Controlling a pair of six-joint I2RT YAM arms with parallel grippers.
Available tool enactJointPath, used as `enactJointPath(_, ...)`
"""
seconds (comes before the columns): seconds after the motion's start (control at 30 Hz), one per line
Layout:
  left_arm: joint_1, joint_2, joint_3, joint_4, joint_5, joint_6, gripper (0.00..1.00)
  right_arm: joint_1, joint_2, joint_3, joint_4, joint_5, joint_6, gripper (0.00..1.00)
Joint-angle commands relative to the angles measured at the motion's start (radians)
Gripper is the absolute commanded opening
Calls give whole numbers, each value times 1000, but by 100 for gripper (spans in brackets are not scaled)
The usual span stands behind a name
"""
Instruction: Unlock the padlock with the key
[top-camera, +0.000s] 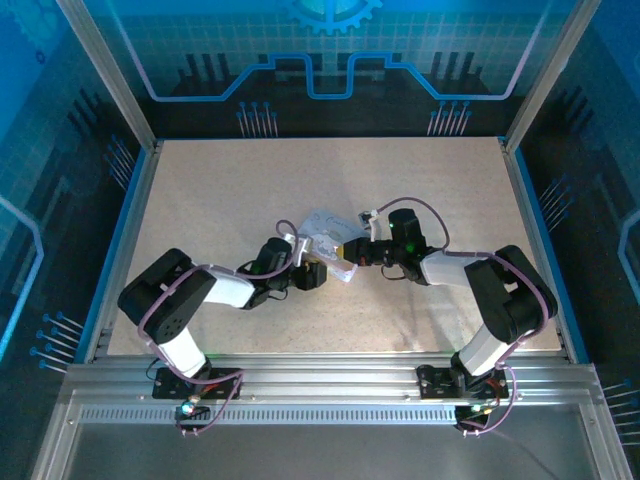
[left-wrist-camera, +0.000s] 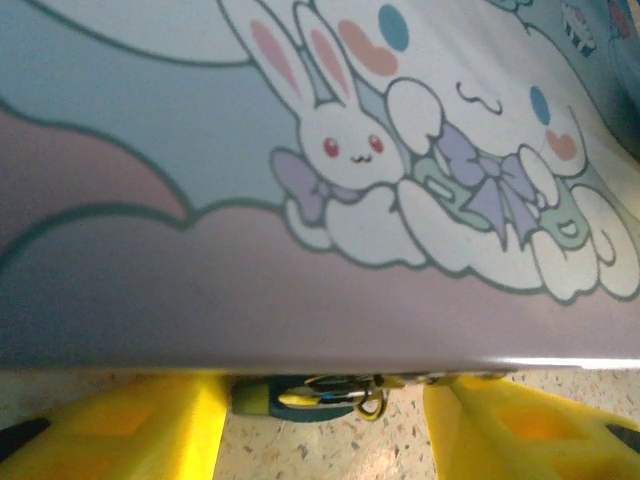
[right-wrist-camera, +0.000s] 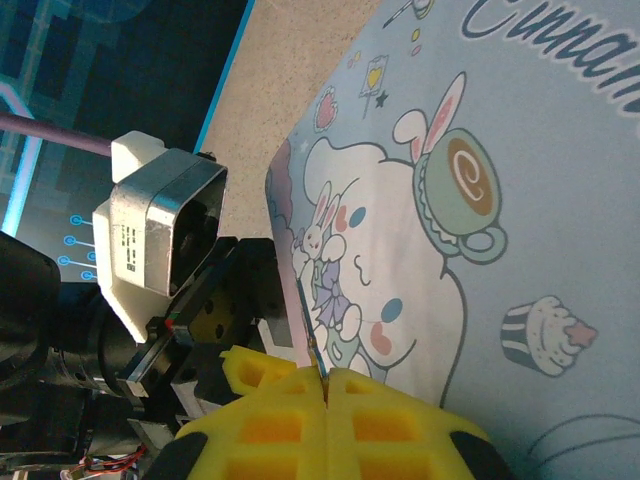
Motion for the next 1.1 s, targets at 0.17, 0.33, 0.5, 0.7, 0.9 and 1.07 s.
enactJointPath(0.17, -38, 29, 36, -23, 34, -23, 50, 15, 7, -30, -80, 1, 0, 0)
enactJointPath(0.33, -42, 33, 48, -30, 36, -31, 46, 15, -2, -36, -81, 2, 0, 0)
enactJointPath(0.5, -44, 33, 57, -37, 24, -48, 43, 15, -12, -40, -81, 3, -2, 0)
enactJointPath(0.7, -45, 35, 71, -56, 14, -65, 37, 16, -22, -47, -80, 6, -3, 0)
enactJointPath(0.9, -44, 33, 73, -55, 13, -78, 32, 18, -31, -47, -75, 1, -5, 0)
enactJointPath(1.07, -45, 18, 70, -52, 23, -104, 32, 18, -80, -27, -106, 23, -45, 0)
